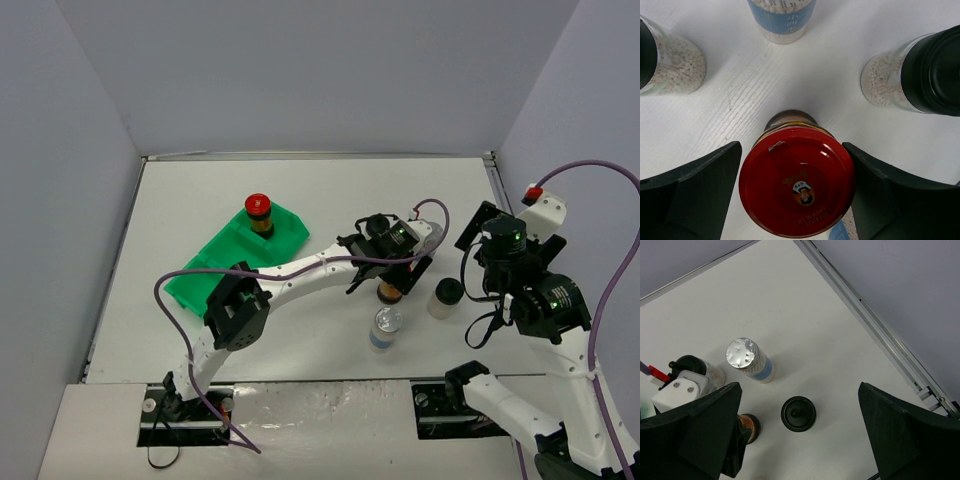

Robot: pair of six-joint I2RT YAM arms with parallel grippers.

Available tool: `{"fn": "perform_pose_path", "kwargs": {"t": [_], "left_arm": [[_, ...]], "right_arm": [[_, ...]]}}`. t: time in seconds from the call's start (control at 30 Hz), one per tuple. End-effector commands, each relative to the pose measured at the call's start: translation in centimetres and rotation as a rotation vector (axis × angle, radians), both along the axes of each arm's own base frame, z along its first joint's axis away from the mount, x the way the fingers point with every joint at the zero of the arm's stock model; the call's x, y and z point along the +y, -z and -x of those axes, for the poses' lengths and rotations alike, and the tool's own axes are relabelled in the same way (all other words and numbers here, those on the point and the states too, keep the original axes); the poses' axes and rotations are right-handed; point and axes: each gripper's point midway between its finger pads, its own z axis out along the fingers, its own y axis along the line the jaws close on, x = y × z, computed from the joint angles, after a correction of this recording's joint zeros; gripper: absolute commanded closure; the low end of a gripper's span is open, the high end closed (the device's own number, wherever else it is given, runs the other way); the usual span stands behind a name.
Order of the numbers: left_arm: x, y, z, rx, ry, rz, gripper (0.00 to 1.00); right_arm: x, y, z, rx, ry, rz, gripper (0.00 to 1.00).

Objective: Organize the condiment bottles

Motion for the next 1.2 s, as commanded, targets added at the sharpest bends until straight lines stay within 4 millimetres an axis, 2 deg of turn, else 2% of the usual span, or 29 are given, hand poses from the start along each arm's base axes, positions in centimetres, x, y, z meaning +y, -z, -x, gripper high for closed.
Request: {"fn": "perform_pose_path", "kwargs": {"t": [0.0,0.1,0.17,0.2,0.23,0.27,0.37,0.43,0.6,0.77,0.9,1.17], "left_arm": [[-0.7,-4.9,-0.5,-0.084,-0.017,0.069,0.28],[-0.6,-4.8,-0.5,-0.079,-0.017,0.056,0.49],[-0.5,-4.7,-0.5,-0.077,-0.019,0.049,0.76],[-0.4,-4.5,-0.6,-0.076,-0.023,0.038,0.86],[-0.2,-4.3,-0.6,-0.076,-0.029,0.026,0.95],[-0.1,-4.4,-0.6,-0.078,-0.032,0.023,1.0],[0.9,-4.6,-1.2,-0.108,-0.062,-0.007,1.0],[1.8,-5.8,-1.8,-0.155,-0.085,-0.02,1.0],[5.3,-12.1,-3.1,-0.298,-0.169,-0.018,1.0],[8.5,-15.3,-4.4,-0.358,-0.244,-0.05,1.0],[11.8,-16.7,-6.4,-0.379,-0.348,-0.039,1.0],[19.8,-18.1,-11.4,-0.368,-0.551,0.015,1.0]], "right_arm": [[-0.3,0.0,-0.3,-0.017,0.028,-0.006,0.0],[-0.3,0.0,-0.2,-0.018,0.029,-0.007,0.0],[-0.3,-0.1,-0.3,-0.02,0.029,-0.007,0.0],[-0.3,-0.1,-0.2,-0.019,0.029,-0.006,0.0],[-0.3,0.0,-0.2,-0.017,0.03,-0.005,0.0],[-0.3,-0.1,-0.3,-0.018,0.03,-0.005,0.0],[-0.3,-0.1,-0.3,-0.02,0.029,-0.007,0.0],[-0.3,0.0,-0.2,-0.017,0.028,-0.005,0.0],[-0.3,0.3,-0.1,-0.01,0.03,-0.002,0.0],[-0.2,0.6,-0.2,-0.003,0.028,-0.004,0.0],[-0.2,0.6,-0.3,-0.004,0.026,-0.008,0.0],[-0.2,0.8,-0.1,0.003,0.018,-0.002,0.0]]}}
